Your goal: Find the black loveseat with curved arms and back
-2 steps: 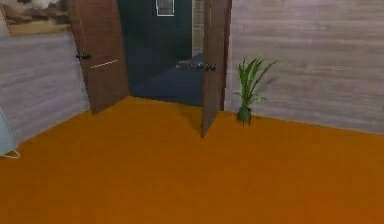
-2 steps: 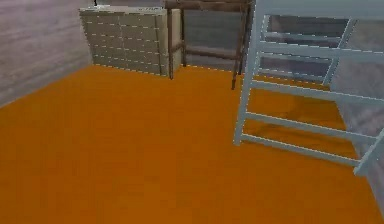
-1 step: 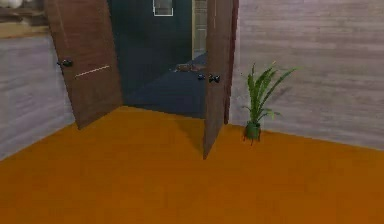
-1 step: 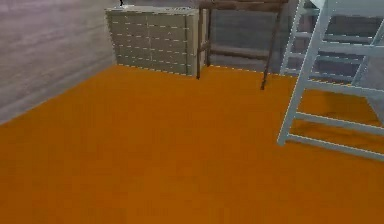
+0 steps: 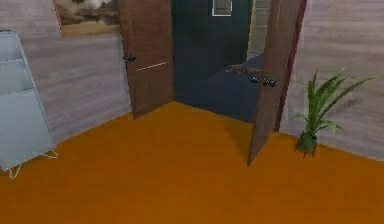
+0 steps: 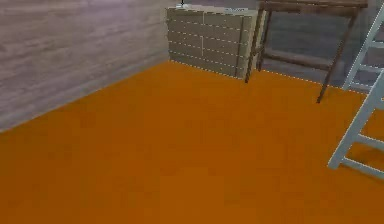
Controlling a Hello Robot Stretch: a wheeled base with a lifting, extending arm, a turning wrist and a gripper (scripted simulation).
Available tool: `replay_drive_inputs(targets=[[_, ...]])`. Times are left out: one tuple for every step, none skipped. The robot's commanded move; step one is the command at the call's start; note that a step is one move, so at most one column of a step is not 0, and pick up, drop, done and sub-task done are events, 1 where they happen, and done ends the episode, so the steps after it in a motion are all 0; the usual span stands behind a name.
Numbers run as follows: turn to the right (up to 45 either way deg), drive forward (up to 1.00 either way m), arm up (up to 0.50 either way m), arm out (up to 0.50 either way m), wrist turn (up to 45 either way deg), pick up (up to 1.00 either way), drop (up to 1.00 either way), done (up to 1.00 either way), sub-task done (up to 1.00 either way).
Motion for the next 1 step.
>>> replay_drive_inputs(targets=[[0.0,1.0,0.0,0.0,0.0,0.0,0.0,0.0,0.0]])
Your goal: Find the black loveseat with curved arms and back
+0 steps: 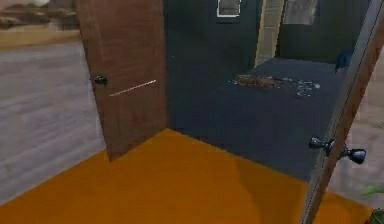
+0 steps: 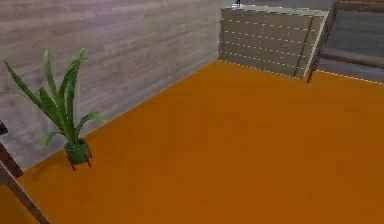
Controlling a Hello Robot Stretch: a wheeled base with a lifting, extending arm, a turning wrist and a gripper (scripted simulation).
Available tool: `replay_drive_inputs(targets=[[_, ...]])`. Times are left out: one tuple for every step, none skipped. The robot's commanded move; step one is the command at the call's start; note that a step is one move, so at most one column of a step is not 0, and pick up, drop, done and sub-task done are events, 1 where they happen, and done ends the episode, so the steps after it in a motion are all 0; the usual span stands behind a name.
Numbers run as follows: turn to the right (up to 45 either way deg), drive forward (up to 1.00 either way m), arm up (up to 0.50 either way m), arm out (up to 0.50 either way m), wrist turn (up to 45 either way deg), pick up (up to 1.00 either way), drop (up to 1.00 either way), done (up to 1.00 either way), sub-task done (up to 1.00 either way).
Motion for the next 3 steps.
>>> replay_drive_inputs(targets=[[-3.0,0.0,0.0,0.0,0.0,0.0,0.0,0.0,0.0],[0.0,0.9,0.0,0.0,0.0,0.0,0.0,0.0,0.0],[36.0,0.0,0.0,0.0,0.0,0.0,0.0,0.0,0.0]])
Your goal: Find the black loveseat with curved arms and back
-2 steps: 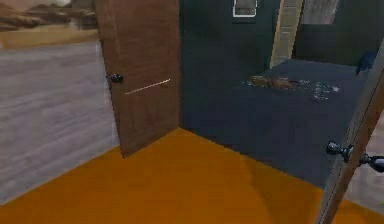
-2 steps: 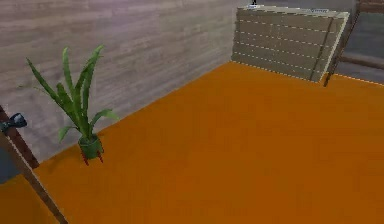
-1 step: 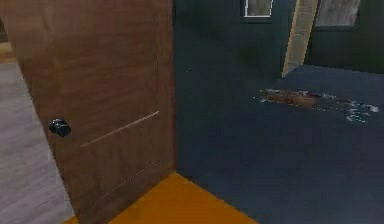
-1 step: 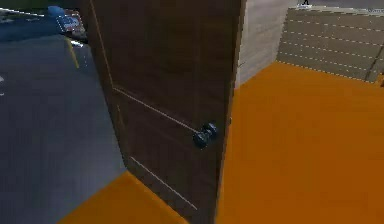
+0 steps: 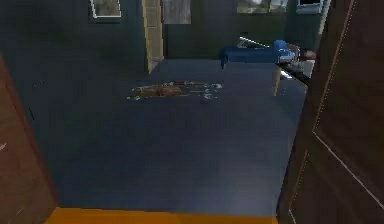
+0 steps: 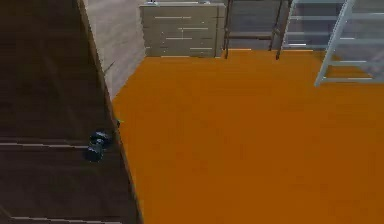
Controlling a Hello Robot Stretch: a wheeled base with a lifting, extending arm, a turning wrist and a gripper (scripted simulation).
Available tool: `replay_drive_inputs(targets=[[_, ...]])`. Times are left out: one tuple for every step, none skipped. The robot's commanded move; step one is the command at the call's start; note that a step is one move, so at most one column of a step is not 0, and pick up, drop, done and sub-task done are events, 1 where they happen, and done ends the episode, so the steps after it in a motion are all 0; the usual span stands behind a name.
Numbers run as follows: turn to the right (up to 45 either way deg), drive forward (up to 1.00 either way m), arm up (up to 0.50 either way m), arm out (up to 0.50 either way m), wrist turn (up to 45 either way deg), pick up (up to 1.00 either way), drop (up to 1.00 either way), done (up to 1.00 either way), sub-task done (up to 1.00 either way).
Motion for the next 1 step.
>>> replay_drive_inputs(targets=[[0.0,1.0,0.0,0.0,0.0,0.0,0.0,0.0,0.0]])
